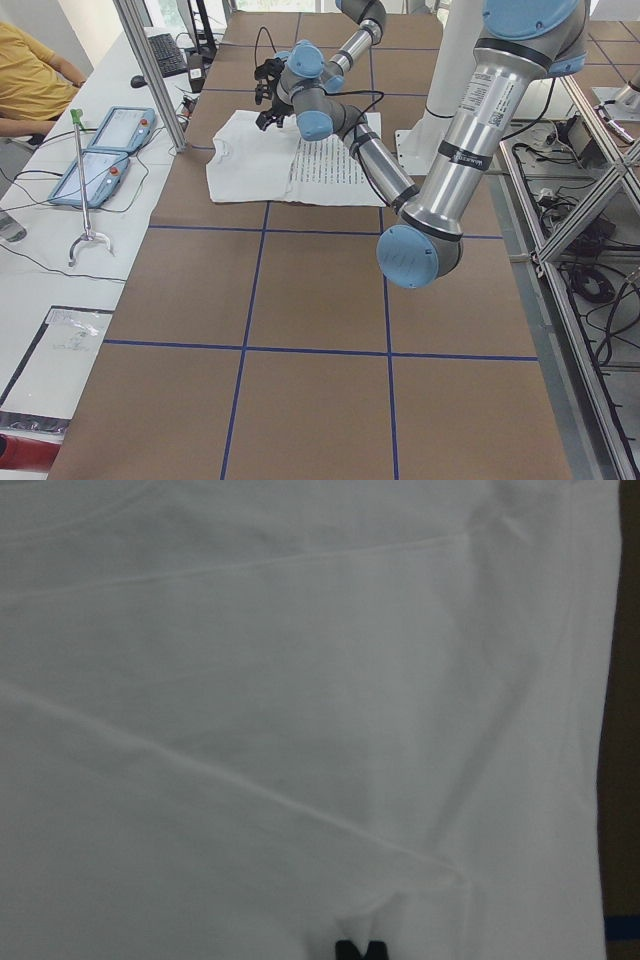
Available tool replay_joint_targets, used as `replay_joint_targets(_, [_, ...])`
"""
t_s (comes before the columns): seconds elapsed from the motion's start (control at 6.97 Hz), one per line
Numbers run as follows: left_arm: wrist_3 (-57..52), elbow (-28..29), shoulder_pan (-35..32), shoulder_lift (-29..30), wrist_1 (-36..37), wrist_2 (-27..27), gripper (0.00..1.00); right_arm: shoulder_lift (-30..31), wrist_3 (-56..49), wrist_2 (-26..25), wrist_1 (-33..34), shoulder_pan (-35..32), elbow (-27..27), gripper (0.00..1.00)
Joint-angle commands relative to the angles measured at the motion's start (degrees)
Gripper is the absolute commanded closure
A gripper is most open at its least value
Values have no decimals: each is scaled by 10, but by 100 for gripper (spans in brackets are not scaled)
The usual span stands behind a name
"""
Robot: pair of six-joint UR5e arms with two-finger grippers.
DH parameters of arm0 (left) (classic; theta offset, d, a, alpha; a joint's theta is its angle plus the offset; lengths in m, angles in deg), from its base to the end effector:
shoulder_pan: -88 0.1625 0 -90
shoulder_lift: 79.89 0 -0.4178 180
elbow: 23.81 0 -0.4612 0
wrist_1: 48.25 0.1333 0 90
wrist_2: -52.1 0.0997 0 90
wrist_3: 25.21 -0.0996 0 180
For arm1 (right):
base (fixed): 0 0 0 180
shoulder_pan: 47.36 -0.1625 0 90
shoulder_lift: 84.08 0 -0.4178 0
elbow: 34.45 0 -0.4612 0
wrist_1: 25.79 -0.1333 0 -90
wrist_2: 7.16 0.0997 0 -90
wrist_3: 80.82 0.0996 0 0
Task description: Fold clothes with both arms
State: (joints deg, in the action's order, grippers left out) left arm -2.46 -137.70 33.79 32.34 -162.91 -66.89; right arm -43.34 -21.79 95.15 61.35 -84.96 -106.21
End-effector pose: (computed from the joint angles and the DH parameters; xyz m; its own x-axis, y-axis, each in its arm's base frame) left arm 0.2777 -0.5306 0.1514 0.4820 0.7108 -0.5123 -0.0067 0.5876 0.8091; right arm -0.6041 -0.6067 0.2227 0.8223 -0.0013 0.5691 -0.0919 0.9866 0.1351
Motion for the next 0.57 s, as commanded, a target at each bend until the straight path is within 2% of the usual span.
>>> replay_joint_targets(0.0, [-2,3,1,-1,-1,0,0,62,-22,0,20,-5,-74,100])
replay_joint_targets(0.43, [-2,6,2,0,-1,-1,0,68,-47,-4,20,-5,-73,98])
